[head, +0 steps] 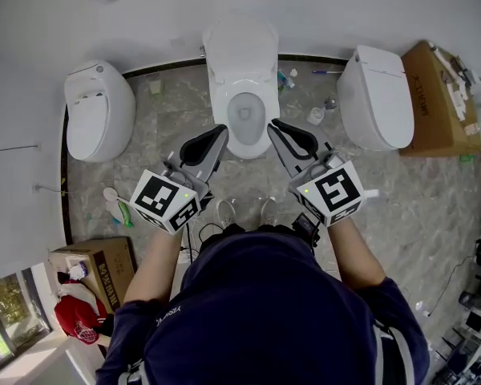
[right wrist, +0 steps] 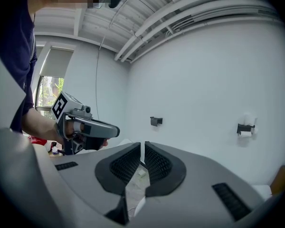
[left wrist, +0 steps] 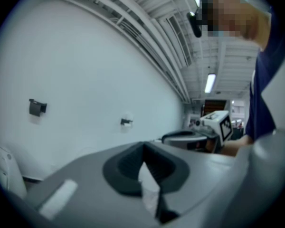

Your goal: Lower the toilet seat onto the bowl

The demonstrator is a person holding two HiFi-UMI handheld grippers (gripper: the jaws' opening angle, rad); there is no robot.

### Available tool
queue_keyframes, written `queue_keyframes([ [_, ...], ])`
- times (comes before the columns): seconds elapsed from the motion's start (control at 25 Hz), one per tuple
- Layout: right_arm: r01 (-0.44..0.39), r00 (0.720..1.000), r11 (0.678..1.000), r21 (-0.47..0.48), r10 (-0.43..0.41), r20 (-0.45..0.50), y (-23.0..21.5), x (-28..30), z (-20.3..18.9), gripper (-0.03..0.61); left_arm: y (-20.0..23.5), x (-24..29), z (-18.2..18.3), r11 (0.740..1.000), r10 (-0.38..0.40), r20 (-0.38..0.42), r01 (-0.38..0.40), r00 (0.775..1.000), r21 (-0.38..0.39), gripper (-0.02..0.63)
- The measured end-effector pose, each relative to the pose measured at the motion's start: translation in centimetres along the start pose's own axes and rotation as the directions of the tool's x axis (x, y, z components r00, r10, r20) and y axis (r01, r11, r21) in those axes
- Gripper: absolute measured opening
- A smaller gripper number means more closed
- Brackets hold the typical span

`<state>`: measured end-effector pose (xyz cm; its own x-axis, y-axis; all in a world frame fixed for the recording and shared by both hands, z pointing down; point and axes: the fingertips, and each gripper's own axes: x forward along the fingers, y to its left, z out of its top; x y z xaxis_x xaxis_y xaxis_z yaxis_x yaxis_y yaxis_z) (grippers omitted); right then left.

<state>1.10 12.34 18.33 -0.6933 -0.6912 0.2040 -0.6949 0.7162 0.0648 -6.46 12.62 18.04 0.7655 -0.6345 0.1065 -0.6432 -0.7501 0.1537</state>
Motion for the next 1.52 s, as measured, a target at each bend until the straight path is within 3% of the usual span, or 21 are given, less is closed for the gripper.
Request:
queue_keyframes([
  [1.52,0.002,1.0,1.0,0.03,-0.001,-0.011,-2.2,1.4,-0.6,0.02,1.5,2.0,-0.3,1.0,0.0,0.0,0.0,1.0,-0.023,-0.003],
])
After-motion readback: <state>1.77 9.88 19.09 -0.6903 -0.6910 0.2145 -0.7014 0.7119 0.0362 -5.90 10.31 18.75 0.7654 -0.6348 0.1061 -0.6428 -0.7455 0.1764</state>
